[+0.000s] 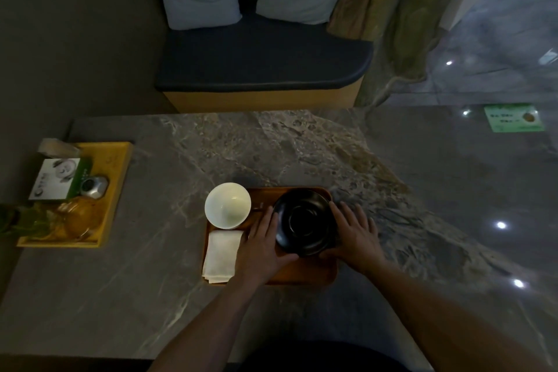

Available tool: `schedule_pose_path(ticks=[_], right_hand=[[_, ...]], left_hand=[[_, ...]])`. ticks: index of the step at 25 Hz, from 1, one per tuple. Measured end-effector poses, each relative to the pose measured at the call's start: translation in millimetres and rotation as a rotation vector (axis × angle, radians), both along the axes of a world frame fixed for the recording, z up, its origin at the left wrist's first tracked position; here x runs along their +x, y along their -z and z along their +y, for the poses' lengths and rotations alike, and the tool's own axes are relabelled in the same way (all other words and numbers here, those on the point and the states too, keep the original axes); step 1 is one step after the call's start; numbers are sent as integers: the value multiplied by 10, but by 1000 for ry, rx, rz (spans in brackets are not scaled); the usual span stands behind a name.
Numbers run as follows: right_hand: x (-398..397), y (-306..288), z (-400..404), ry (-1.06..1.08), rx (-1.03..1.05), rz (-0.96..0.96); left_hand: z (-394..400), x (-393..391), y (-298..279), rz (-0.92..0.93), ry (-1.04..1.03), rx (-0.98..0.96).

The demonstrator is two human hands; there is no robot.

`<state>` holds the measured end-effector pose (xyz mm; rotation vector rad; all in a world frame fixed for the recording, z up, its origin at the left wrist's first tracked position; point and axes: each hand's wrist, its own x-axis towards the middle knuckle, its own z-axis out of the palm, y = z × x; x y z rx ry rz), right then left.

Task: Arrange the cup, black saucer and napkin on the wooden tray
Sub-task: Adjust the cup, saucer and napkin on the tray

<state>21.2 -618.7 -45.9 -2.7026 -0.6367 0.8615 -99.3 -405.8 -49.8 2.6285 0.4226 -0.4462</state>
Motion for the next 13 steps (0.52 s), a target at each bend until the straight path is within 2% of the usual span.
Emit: schedule_pose_path(ticks=[13], right_hand=[[-305, 91, -50, 67, 13, 1]], left_hand=[[94, -167, 5, -31, 49, 29]])
